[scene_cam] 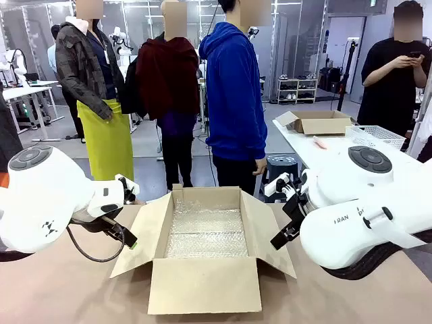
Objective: Pack the glasses set securely to prepare it for shipping.
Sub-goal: Place the Glasses case inside the Package Box.
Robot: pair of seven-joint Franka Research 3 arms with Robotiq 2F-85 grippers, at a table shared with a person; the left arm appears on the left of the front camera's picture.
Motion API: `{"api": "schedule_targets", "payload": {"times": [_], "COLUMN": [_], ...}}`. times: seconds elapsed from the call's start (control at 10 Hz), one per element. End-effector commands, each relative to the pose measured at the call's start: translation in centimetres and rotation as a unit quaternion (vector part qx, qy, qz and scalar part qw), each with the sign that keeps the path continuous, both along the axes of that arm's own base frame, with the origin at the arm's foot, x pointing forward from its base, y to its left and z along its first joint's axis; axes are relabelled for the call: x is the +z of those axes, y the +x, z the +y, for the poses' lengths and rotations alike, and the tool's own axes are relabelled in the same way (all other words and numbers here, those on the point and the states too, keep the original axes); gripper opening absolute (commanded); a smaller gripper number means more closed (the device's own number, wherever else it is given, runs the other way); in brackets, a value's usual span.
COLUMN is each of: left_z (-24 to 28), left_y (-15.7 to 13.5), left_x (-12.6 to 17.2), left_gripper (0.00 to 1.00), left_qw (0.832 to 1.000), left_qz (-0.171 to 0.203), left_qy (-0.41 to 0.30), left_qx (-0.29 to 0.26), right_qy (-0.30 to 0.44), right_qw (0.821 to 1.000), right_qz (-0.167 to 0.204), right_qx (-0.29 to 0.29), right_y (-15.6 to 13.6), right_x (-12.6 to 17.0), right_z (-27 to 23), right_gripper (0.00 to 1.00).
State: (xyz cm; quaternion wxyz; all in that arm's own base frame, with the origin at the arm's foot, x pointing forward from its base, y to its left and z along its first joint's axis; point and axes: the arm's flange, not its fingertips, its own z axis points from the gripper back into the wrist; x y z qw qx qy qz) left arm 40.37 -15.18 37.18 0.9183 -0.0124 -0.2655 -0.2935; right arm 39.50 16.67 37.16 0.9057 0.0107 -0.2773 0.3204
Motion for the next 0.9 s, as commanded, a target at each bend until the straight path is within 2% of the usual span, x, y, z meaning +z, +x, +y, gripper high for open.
{"api": "schedule_targets", "payload": {"times": [0.0,0.8], "left_z": [-0.01,-0.09], "left_y": [-0.01,-0.03], "left_x": [0.01,0.0], "left_gripper": [1.0,1.0], "left_qw": [1.0,1.0], "left_qz": [0.0,0.0], "left_qy": [0.0,0.0], "left_qx": [0.0,-0.001], "right_qy": [0.0,-0.001], "right_qw": [1.0,1.0], "right_qz": [0.0,0.0], "right_qx": [0.0,0.0], "right_y": [0.0,0.01], "right_x": [0.0,0.0], "right_z": [0.0,-0.02], "right_gripper": [1.0,1.0]}}
